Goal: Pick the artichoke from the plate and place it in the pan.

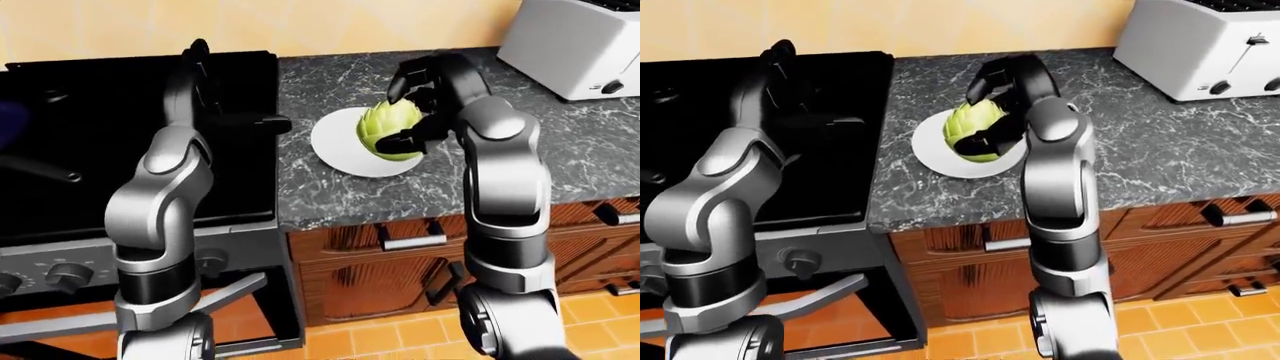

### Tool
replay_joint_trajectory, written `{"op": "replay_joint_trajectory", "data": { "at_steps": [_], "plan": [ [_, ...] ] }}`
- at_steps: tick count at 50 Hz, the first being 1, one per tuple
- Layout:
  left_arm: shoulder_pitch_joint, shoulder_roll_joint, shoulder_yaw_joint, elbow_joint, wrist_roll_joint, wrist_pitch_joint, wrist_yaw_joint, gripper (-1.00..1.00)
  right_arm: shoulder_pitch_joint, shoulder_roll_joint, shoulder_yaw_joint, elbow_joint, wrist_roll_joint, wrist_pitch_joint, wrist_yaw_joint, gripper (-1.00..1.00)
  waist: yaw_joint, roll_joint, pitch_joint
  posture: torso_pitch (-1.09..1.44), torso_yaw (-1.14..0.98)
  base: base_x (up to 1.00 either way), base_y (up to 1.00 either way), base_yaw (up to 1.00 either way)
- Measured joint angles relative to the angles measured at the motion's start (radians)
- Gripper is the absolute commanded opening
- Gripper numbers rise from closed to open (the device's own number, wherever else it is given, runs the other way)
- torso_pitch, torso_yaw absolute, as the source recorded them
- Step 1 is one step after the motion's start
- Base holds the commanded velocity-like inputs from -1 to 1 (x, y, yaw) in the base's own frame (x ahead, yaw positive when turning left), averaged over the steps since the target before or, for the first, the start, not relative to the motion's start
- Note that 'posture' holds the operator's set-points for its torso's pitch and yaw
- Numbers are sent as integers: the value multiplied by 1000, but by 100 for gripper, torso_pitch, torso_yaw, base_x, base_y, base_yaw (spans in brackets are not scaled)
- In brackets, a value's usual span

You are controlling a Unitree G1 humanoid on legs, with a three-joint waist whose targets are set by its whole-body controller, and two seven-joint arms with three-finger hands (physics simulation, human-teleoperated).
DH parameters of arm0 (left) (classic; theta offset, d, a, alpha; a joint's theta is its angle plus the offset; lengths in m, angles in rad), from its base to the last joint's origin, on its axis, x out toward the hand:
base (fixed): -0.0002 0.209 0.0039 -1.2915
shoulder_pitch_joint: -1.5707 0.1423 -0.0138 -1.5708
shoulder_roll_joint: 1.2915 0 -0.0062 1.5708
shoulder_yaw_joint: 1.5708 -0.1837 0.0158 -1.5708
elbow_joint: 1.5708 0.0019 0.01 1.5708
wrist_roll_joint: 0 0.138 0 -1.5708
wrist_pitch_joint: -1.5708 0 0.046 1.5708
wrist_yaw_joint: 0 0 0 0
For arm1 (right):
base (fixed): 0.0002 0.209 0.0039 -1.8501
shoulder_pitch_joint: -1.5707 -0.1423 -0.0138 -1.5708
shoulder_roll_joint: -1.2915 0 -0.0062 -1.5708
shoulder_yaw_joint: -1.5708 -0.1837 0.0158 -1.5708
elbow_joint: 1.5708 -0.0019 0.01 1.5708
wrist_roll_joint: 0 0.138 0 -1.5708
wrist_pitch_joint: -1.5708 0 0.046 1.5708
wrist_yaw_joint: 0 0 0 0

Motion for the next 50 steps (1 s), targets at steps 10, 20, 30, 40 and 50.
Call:
{"op": "replay_joint_trajectory", "data": {
  "at_steps": [10,20,30,40,50],
  "plan": [
    [-4,-9,-17,-8,-7,6,-4,100,14,-11,-17,-5,-10,7,-5,-100,-11,8,-34,0,0,0,18,0],
    [3,4,7,10,5,-15,-4,100,3,3,8,-19,-6,-8,0,-100,1,57,-24,0,0,0,29,0],
    [-12,3,1,1,5,-17,-5,100,-1,-1,-5,-21,-5,-9,-3,-100,-6,-57,-29,0,0,0,29,0],
    [-14,-4,-11,4,0,-17,-13,100,13,-4,-19,3,-12,-12,-21,-100,-9,13,-22,0,0,0,28,0],
    [-5,-1,0,17,14,-13,-4,100,34,13,6,7,18,-21,-9,-100,-2,30,-26,0,0,0,23,6]
  ]
}}
